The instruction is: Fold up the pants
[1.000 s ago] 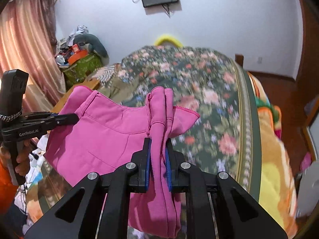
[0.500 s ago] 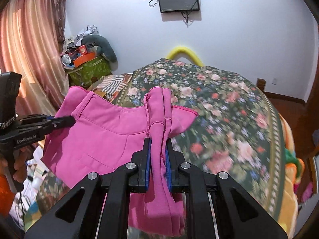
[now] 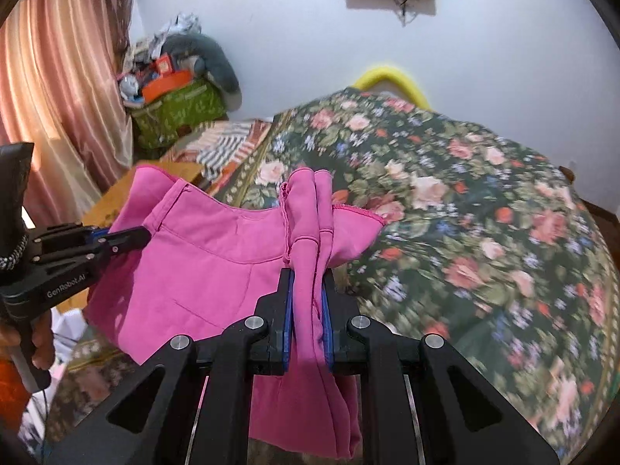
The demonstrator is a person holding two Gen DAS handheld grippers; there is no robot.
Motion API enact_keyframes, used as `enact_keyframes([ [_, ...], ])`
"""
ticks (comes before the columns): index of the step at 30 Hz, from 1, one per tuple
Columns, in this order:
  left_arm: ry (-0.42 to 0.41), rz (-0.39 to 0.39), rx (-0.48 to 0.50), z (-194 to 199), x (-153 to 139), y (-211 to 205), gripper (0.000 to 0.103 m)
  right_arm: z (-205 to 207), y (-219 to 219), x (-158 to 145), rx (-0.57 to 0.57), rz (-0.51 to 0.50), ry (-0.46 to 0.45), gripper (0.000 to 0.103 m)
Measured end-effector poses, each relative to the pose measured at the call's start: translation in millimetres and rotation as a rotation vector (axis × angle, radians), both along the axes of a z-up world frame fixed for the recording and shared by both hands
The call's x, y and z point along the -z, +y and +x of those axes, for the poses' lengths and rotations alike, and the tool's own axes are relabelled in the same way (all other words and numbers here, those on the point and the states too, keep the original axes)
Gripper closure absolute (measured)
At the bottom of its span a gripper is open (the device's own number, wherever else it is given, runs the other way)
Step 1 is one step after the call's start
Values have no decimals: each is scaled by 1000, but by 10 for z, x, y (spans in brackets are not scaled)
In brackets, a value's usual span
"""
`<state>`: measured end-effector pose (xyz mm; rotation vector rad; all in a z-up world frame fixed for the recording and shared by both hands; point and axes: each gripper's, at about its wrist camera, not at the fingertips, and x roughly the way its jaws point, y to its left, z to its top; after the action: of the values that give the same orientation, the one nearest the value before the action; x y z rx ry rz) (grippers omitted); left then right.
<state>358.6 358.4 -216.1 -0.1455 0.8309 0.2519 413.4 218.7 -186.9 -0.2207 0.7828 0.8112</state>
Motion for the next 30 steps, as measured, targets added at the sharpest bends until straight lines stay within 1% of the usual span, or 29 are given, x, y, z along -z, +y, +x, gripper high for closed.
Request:
enact_keyframes([
  [2,23,-1,-18,61,179,113,94,85,155,154,-13,-30,15,92],
  [6,92,-17,-52,159,552,318,94,211,276,406,-21,-69,62,92],
  [8,133,17,-106,161,716,427,94,253,284,503,-18,-104,73,91],
  [9,149,17,-120,153,784,494,94,276,281,534,-19,-116,75,91],
  [12,194,-48,-158,94,972,708,94,320,189,584,-5,-125,102,87],
  [14,194,-93,-162,-6,1024,789,94,305,116,571,-1,-139,108,77],
  [17,181,-99,-151,-132,943,776,94,277,58,529,-3,-162,90,71],
  [21,163,-63,-98,-230,685,584,94,243,-49,377,22,-184,72,68],
  [22,155,-61,-85,-267,615,532,94,195,-89,294,39,-200,47,62],
  [23,141,-59,-70,-292,522,461,94,173,-114,236,47,-205,29,59],
  [25,105,-56,-43,-387,302,325,94,81,-186,66,50,-191,-2,59],
  [28,46,-22,-1,-541,-103,68,93,-145,-324,-282,48,-136,-44,59],
  [30,-18,-11,34,-721,-442,-129,91,-348,-412,-545,42,-90,-83,59],
])
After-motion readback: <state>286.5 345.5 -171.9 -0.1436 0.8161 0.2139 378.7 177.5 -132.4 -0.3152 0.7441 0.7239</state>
